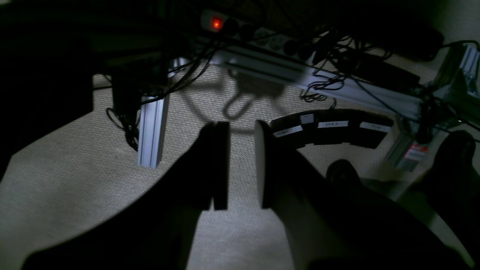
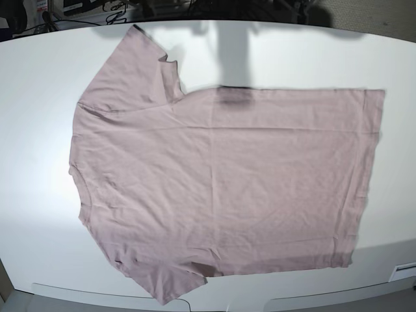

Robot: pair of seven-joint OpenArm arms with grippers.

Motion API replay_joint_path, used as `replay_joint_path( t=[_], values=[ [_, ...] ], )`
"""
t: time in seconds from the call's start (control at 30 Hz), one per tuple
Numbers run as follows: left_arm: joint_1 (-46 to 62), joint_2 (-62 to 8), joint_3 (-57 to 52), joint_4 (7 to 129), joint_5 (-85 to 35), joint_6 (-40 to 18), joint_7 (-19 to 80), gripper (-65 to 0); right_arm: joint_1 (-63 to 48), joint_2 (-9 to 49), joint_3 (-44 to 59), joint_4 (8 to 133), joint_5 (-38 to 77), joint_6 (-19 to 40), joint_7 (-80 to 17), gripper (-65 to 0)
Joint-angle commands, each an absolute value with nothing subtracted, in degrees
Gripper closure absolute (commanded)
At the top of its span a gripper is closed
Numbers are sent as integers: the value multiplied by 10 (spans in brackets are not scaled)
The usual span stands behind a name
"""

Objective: Fold the T-shirt properly

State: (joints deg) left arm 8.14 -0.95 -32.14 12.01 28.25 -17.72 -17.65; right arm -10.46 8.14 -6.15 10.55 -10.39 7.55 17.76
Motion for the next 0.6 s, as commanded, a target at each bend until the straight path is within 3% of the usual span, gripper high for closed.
replay_joint_path(
  t=[0.0, 0.3, 0.57],
  values=[
    [93, -11, -320, 128, 281, -180, -181, -166, -112, 87, -62, 107, -103, 77, 186, -131],
    [171, -11, -274, 216, 246, -223, -180, -166, -175, 108, -62, 133, -104, 77, 243, -131],
    [311, -11, -152, 394, 142, -223, -176, -166, -291, 138, -62, 280, -103, 77, 245, -131]
  ],
)
